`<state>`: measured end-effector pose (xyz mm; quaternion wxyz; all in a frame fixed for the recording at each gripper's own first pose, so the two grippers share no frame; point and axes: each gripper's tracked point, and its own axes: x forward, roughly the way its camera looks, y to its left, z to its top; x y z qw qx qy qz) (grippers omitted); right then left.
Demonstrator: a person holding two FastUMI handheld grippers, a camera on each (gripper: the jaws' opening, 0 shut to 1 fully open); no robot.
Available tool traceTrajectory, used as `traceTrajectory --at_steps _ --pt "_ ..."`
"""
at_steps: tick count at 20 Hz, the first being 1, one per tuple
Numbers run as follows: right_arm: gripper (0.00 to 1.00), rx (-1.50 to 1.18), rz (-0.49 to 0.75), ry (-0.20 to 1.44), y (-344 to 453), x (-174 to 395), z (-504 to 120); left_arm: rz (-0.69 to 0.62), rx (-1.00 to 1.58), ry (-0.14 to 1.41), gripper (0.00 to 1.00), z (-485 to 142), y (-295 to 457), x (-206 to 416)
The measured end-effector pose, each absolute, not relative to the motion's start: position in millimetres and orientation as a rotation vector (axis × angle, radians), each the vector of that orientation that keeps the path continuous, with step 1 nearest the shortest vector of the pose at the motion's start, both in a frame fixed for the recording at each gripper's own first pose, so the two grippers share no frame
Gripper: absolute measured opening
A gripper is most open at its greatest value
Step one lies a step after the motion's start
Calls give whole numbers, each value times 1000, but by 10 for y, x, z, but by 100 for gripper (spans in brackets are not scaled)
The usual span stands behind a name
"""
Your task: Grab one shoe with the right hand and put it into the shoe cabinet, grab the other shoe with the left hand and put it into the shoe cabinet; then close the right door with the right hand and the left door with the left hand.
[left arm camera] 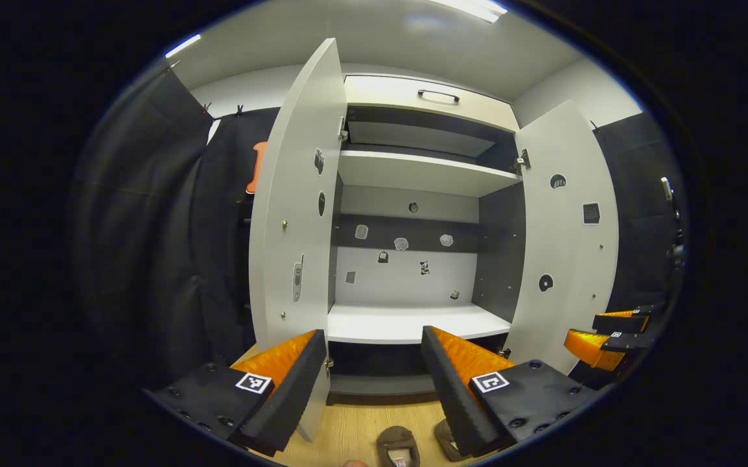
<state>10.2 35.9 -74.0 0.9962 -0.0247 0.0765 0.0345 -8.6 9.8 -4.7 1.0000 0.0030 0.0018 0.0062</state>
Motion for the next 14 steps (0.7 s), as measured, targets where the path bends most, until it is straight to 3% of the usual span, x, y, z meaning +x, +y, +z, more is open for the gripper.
traceTrajectory --at_steps 14 --pt "95 -103 103 553 495 40 -3177 47 43 13 96 -90 252 -176"
